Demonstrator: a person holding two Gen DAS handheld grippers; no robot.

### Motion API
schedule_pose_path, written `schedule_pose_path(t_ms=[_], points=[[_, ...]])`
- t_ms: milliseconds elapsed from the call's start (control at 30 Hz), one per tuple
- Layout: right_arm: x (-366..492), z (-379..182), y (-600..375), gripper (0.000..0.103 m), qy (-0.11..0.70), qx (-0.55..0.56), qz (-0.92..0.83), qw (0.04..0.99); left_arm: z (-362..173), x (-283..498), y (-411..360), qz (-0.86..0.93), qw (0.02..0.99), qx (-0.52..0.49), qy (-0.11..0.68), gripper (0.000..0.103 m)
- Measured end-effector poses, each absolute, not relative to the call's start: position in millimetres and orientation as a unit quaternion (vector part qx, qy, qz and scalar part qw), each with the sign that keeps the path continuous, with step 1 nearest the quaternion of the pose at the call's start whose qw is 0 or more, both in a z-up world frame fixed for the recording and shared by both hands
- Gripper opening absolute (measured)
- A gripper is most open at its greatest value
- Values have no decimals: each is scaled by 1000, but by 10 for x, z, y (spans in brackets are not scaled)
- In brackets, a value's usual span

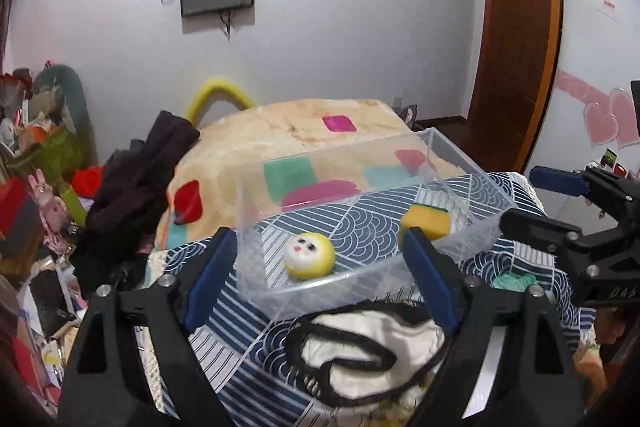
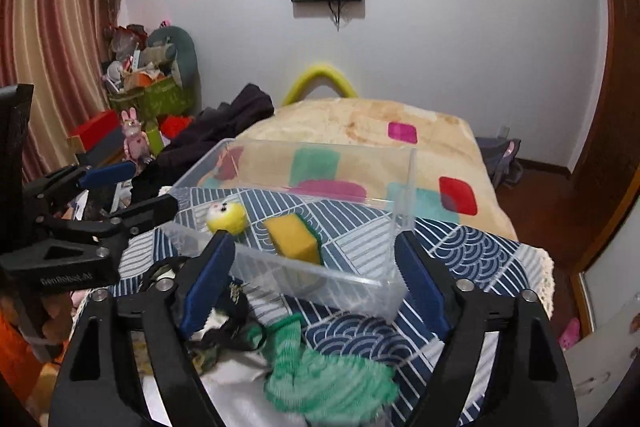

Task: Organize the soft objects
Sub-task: 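Carry the ball and sponge into the clear box and open both tools, then grasp the black eye mask with the left tool while the right tool grasps the green knit cloth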

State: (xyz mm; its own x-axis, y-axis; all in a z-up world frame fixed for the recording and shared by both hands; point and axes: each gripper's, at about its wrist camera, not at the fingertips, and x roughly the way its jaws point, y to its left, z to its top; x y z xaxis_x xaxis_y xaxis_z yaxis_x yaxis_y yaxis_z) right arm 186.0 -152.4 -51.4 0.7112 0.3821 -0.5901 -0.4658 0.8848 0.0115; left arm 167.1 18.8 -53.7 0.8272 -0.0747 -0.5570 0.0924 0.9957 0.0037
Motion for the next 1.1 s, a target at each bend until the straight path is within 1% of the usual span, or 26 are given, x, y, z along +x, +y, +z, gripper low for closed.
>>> schedule_pose_path(t_ms=[33,100,233,400,733,800,933,1000,1067,1100], points=[[1817,-499,-1540,82,298,-69,229,924,-529,1605,193,-45,956,17,289,94],[1715,-483,-1586,85,288,-72,227,927,-542,1512,205,-47,956,16,288,99],[1586,-544,-1700,90,288,-60,221,930,-655,1358,152,-76,950,23,301,101],[1544,-756,-1821,91,318,-36,207,924,-878,1190,28,-86,943,43,317,101],[1522,-1177,-1814,90,373,-29,205,904,-1350,1268,82,-90,917,-18,388,101],[1522,-1227,-1833,91,380,-26,203,902,-1403,1335,60,-97,910,-25,404,101],[1520,-1238,-1843,91,382,-17,202,901,-1412,1437,13,-102,908,-27,406,102],[1523,-1242,-1843,90,382,-18,201,902,-1441,1535,-16,-94,905,-29,414,102],[1514,-1252,-1838,85,382,-20,200,902,-1476,1625,-40,-98,899,-39,425,102],[1506,-1252,-1847,80,380,-20,198,903,-1493,1664,-55,-99,896,-46,430,102]])
